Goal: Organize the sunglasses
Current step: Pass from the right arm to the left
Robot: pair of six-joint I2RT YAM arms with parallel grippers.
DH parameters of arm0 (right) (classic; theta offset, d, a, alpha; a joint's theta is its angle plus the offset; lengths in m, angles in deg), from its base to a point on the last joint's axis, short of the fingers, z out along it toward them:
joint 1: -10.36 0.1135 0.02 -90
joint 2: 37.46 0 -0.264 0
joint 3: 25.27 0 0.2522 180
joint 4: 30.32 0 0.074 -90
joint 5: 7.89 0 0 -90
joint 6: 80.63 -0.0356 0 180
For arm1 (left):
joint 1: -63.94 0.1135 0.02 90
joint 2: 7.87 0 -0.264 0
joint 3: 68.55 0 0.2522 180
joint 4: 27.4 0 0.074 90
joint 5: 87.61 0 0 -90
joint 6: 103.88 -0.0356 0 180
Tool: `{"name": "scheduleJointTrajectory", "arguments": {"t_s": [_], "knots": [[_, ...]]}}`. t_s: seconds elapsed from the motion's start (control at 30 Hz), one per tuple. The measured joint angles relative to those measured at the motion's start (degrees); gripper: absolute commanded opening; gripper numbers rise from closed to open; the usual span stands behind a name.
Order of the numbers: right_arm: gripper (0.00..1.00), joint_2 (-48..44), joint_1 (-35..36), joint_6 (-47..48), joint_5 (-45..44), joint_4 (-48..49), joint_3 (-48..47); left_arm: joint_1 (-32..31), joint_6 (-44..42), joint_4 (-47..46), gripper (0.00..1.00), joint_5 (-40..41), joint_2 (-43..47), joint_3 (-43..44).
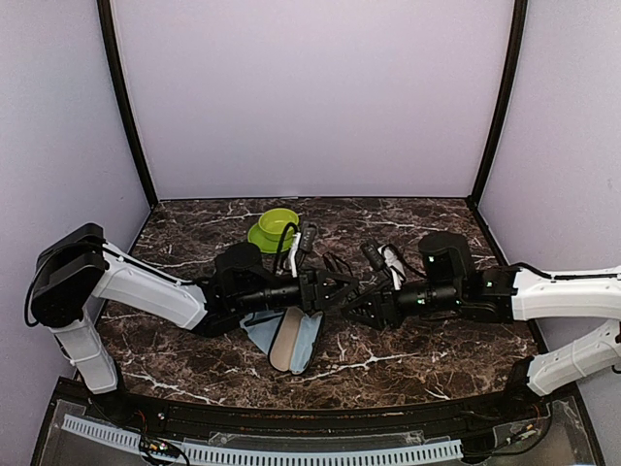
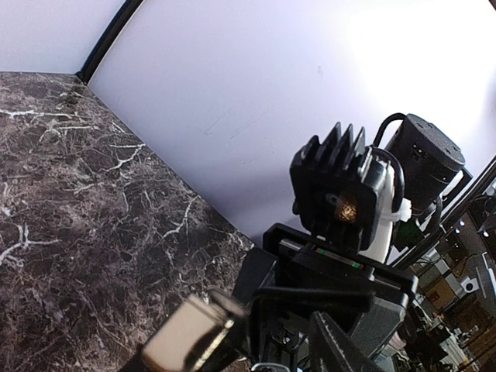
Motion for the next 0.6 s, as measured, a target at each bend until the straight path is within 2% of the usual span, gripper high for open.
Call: {"name": "scheduleJointTrajectory", "arguments": {"t_s": [0.33,0.6], "knots": [[0.37,0.66,0.2,-1.79,-0.96,2.36,0.2,-0.15,-0.33,-0.72,0.38,2.23,-0.02,0.0],[0.61,1.44,0.2,-2.03,-0.98,3.5,0.44,-0.15,-1.16,-0.26,0.36,2.75,-0.02,-0.02]]}}
